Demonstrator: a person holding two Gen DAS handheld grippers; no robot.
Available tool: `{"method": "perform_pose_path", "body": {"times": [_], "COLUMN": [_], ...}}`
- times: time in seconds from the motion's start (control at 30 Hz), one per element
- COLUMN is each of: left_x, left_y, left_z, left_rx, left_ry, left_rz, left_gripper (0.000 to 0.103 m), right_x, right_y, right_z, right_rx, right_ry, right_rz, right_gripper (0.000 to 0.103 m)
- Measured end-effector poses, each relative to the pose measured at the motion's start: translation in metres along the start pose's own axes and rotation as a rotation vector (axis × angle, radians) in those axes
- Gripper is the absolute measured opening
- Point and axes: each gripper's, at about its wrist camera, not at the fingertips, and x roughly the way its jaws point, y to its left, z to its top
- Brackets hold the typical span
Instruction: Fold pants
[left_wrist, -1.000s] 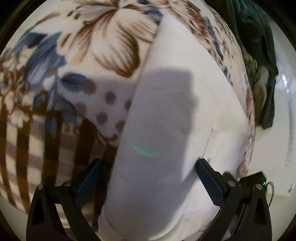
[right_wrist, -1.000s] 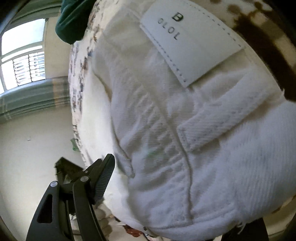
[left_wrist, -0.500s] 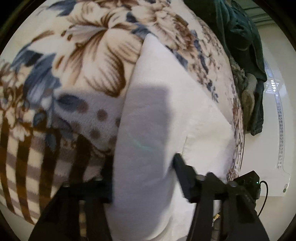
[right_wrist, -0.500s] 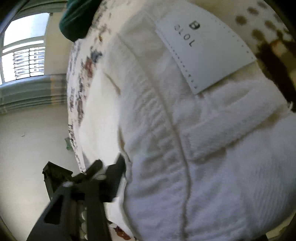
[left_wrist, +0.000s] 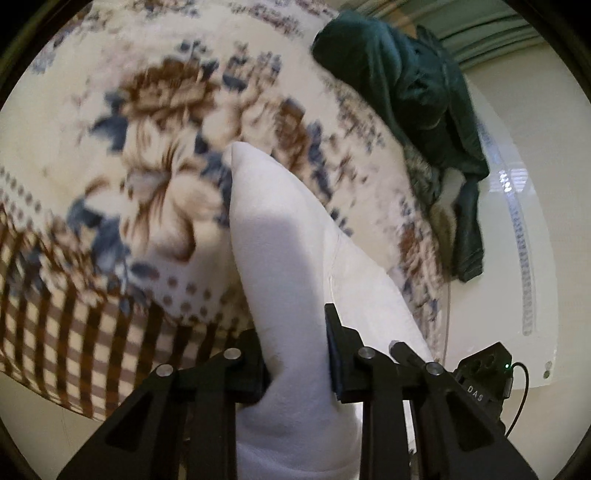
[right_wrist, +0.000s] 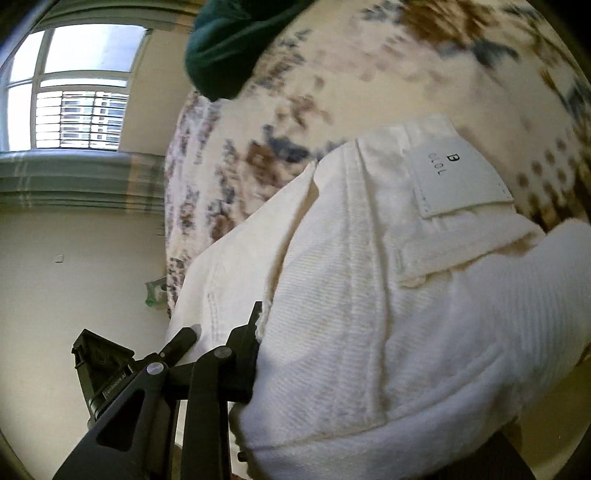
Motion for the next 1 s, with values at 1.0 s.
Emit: {"method": "perform_pose_path", "body": {"times": [1.0], "left_x": [0.012], "left_y": [0.256], "left_z": [0.478], "left_rx": [-0.012], "left_ry": [-0.150], "left_rz": [0.052], "left_gripper": [0.023], "right_x": [0.517], "right_y": [0.332], "right_z": [0.200], "right_rx": [-0.177], "right_ry": [0.012], "right_rz": [0.000], "right_gripper": [0.032]}}
